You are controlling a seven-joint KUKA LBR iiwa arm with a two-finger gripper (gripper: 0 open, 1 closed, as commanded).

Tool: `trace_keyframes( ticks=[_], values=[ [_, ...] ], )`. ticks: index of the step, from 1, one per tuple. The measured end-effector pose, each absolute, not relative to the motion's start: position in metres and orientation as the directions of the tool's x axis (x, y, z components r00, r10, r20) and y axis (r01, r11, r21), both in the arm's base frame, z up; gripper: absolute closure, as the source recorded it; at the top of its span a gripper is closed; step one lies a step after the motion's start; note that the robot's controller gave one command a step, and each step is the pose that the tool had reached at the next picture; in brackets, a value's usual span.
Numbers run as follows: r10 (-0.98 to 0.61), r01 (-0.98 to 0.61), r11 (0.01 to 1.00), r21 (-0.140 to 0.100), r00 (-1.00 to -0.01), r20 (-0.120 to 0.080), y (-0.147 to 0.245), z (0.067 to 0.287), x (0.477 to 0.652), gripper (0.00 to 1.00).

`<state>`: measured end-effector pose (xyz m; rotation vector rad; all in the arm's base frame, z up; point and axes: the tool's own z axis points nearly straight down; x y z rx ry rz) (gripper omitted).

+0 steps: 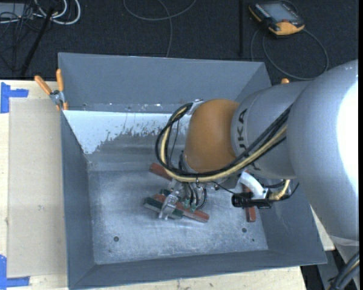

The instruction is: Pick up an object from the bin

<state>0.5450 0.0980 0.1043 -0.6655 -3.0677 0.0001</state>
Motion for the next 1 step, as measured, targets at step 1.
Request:
trace_keyframes(
  ticks=[1],
  values=[
    [0.414,0.414,0.91,0.001,-0.91,0.001,0.098,0.1129,0.5455,1.0]
  ],
)
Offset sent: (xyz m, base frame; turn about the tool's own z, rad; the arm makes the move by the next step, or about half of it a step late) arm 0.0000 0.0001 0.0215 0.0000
